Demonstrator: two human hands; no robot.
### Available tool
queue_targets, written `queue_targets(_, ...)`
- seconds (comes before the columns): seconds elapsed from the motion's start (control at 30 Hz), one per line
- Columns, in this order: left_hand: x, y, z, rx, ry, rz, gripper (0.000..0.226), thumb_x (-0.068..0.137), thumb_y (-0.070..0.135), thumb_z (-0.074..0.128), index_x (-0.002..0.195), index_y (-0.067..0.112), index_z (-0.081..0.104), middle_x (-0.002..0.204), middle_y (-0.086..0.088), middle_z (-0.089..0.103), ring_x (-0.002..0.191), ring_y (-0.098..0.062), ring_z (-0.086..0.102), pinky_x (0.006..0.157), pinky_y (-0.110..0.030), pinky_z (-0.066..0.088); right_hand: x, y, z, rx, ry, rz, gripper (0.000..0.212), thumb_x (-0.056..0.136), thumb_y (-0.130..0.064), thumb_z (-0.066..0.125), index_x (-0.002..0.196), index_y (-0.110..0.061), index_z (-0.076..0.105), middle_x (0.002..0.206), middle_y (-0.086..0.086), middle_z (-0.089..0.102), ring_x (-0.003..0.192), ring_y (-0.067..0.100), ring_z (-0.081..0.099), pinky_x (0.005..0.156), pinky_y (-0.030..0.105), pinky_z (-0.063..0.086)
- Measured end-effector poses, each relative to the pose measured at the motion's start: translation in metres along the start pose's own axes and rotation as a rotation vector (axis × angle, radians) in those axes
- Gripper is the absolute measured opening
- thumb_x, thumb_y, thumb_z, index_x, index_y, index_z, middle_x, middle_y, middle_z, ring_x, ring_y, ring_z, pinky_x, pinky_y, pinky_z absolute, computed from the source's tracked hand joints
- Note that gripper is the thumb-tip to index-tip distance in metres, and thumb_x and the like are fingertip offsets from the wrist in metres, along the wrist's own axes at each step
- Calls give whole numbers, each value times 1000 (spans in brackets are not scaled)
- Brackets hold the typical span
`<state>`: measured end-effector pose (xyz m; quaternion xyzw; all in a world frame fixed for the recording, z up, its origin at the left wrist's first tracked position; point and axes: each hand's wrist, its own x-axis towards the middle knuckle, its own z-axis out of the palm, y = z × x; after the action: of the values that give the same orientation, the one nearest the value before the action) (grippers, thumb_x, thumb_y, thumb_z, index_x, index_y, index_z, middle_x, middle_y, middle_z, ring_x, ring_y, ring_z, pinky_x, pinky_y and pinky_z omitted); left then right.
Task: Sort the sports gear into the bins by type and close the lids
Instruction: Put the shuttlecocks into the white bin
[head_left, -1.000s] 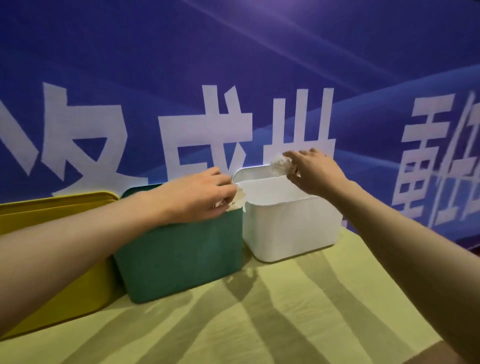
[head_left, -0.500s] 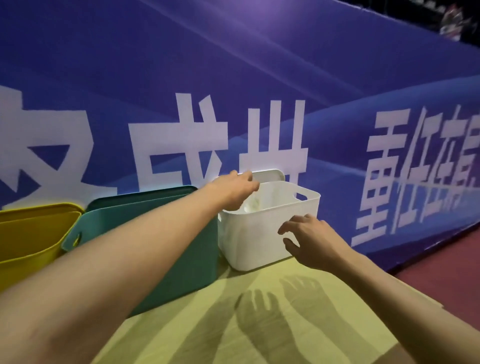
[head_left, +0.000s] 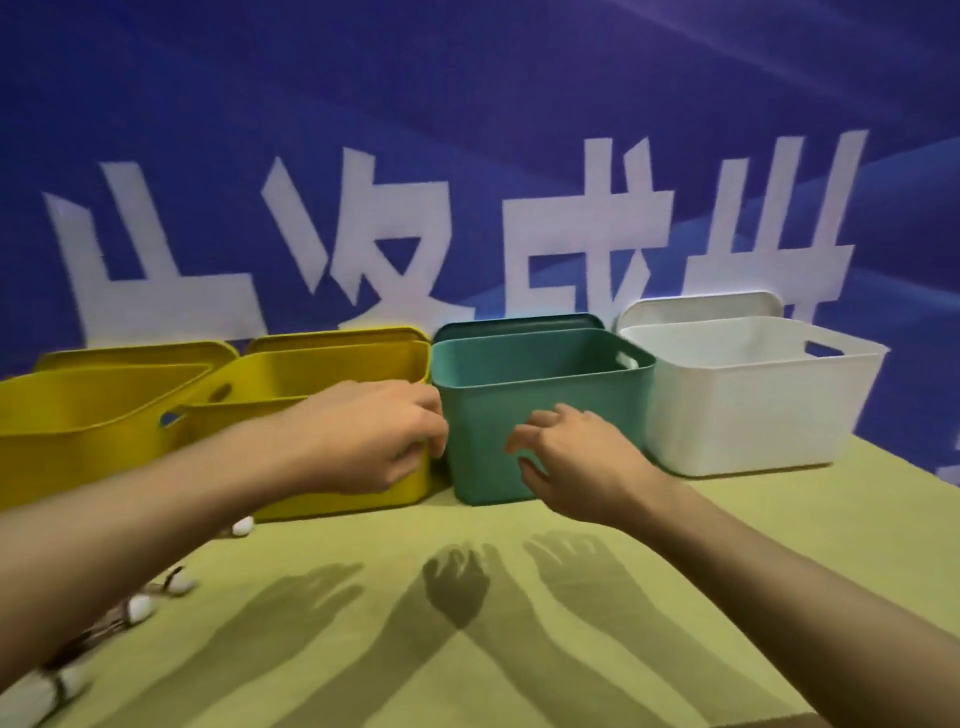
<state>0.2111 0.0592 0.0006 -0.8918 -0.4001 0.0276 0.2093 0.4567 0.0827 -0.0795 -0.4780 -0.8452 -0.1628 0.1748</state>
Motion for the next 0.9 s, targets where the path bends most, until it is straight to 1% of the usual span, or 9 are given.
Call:
queue_targets(0.1,-64,-31,12,5,-23,-92,22,97,33,49,114,41,61,127,20,51,113,-6,54,79,-35,54,25,-66,23,52,-22,-106,26,96,-36,46,114,-30,63,108,-4,64,97,23,59,79,40,53)
queue_targets(0.23,-145,-73,29,-18,-88,-263,21,96,26,49,109,37,61,122,17,52,110,-9,55,82,-35,50,52,-146,56,147,-50,-216,30,98,-37,51,127,-33,59,123,-6,62,111,21,57,89,43,53)
queue_targets(0.4,-236,-120,60,-29,-180,-504,23,95,24,49,110,38,59,116,15,54,97,-11,55,72,-32,46,81,-229,91,178,-142,-269,40,97,-40,54,136,-31,53,134,-2,55,120,25,52,94,43,50)
queue_targets(0.47,-266,-127,76,-51,-209,-565,22,98,30,48,116,38,58,117,14,55,94,-9,53,70,-29,42,93,-252,103,169,-159,-276,43,97,-41,54,138,-29,51,135,1,54,121,28,52,95,45,49)
queue_targets(0.53,-290,-126,96,-89,-226,-614,23,101,45,46,121,39,56,120,16,56,105,-9,58,76,-31,49,103,-272,116,148,-168,-266,43,98,-43,53,137,-26,49,136,4,54,121,31,52,94,45,47)
queue_targets(0.63,-313,-121,122,-149,-257,-656,41,98,65,39,127,38,52,128,19,55,114,-7,56,83,-30,51,118,-296,134,177,-197,-245,42,99,-42,50,139,-30,44,141,8,53,124,33,49,96,47,46)
queue_targets(0.73,-321,-116,136,-242,-309,-629,53,94,75,31,133,43,44,133,16,52,122,-8,49,95,-34,48,133,-314,144,243,-266,-253,39,101,-45,51,139,-40,45,144,8,50,129,35,43,101,50,44)
queue_targets(0.8,-321,-112,140,-319,-367,-572,52,92,79,30,135,51,39,135,15,51,126,-9,43,102,-36,44,142,-321,152,216,-307,-243,38,101,-41,53,138,-40,48,139,10,53,128,37,41,100,52,41)
queue_targets(0.9,-315,-107,145,-396,-413,-501,47,92,80,30,134,61,36,137,16,47,126,-7,40,106,-36,40,149,-325,161,177,-371,-234,33,102,-31,49,134,-35,54,129,11,57,128,39,39,97,53,39)
